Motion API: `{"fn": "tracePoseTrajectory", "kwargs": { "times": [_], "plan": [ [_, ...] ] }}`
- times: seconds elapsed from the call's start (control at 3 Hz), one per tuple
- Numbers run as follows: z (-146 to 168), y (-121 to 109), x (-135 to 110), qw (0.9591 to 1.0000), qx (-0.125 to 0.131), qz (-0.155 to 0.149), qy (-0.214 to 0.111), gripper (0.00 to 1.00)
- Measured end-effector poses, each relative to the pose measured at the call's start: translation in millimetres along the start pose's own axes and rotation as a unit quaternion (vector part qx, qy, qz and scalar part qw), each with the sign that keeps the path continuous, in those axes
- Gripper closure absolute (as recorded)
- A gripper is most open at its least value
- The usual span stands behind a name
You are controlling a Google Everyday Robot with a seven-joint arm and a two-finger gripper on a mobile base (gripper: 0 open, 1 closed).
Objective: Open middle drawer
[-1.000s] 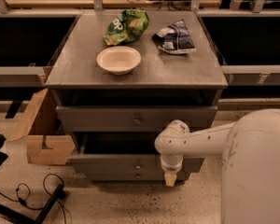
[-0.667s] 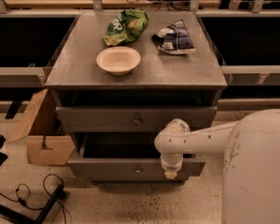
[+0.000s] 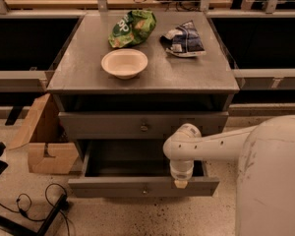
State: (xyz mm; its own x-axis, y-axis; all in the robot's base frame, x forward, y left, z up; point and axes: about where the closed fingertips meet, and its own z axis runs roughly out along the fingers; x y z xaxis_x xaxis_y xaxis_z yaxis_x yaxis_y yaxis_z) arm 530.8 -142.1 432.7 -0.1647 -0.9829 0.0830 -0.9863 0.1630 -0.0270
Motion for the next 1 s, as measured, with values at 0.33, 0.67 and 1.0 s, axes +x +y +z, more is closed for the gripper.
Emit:
{"fn": "tracePoseTrajectory", "kwargs": {
  "times": [0.33, 0.67, 1.0],
  "plan": [
    [0.0, 0.0, 0.0, 1.0, 0.0, 0.0, 0.0, 0.82],
    [0.1, 0.1, 0.0, 1.0, 0.0, 0.0, 0.0, 0.58],
    [0.1, 0.1, 0.0, 1.0, 0.0, 0.0, 0.0, 0.36]
  ]
}}
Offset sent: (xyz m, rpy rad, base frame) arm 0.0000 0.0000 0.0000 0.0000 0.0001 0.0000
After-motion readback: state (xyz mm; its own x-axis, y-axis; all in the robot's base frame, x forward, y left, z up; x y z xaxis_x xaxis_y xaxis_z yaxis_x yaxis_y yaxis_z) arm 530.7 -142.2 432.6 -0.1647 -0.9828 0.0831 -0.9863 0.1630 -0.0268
